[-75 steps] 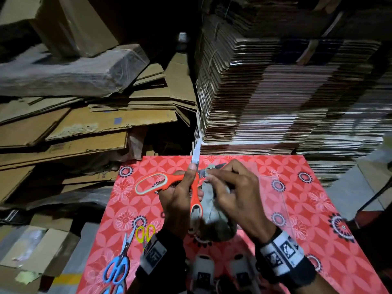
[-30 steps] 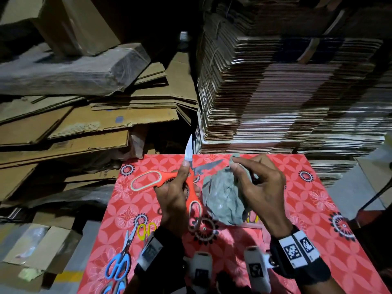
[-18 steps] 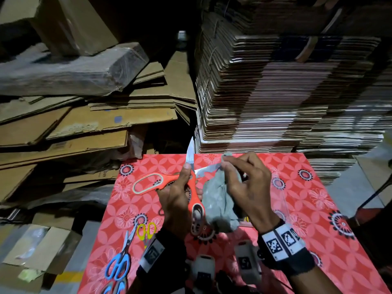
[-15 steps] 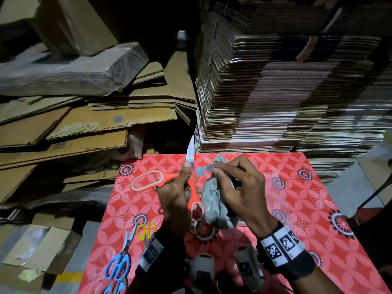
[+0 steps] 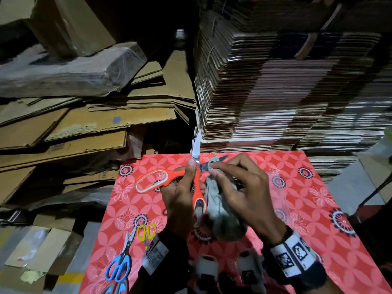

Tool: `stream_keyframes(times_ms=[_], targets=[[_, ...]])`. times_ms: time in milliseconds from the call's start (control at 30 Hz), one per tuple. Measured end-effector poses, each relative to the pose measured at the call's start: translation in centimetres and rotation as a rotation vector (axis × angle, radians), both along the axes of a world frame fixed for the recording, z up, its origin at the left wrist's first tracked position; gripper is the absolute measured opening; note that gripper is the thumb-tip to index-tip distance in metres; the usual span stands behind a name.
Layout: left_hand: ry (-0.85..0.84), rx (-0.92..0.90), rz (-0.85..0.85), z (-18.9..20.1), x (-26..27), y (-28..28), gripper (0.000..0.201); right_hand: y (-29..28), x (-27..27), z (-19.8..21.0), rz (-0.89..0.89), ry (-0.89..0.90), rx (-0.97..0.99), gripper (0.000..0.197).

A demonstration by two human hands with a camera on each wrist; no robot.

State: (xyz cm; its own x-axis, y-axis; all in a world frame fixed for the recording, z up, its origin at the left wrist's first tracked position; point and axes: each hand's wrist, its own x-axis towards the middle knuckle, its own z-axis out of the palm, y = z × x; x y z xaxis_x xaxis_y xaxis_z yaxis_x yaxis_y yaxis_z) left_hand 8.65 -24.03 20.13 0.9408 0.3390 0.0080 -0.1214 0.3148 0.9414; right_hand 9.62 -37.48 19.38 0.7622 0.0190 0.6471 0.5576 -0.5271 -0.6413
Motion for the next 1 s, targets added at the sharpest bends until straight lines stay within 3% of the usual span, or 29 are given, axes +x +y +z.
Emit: stream_keyframes(times_ms=[267,433,500,633,767,867,1000], targets=[[0.008,-0.014,0.081,-0.7,0.9,0.4,0.052,1.7,0.0,-1.6,0.103,0.034,-0.075,0.018],[0.005,-0.026,0.044,-1.4,1.0,0.1,0.037,1.0,0.9,-1.1,-0.072,-0.009,-0.037,0.014],[-0.005,-0.108,0.045,-1.3,0.8,-0.3,0.033,1.6,0.4,-1.3,-0.035,-0.04,-0.072,0.015],[-0.016,-0.142,0.021,-1.6,0.5,-0.4,0.042,1.0,0.1,-1.7,0.044,-0.088,-0.099,0.018],[-0.035,-0.109,0.025,-1.1,0.9,0.2,0.056,0.5,-0.2,-3.1,0.073,0.006,-0.206,0.016],[-0.08,-0.058,0.032,0.2,0.5,-0.1,0.051,-0.4,-0.2,-2.9,0.017,0.035,-0.1,0.012],[-0.037,-0.003,0.046,0.4,0.9,0.2,0.043,-0.9,-1.0,-0.1,-0.025,-0.083,-0.044,0.013]])
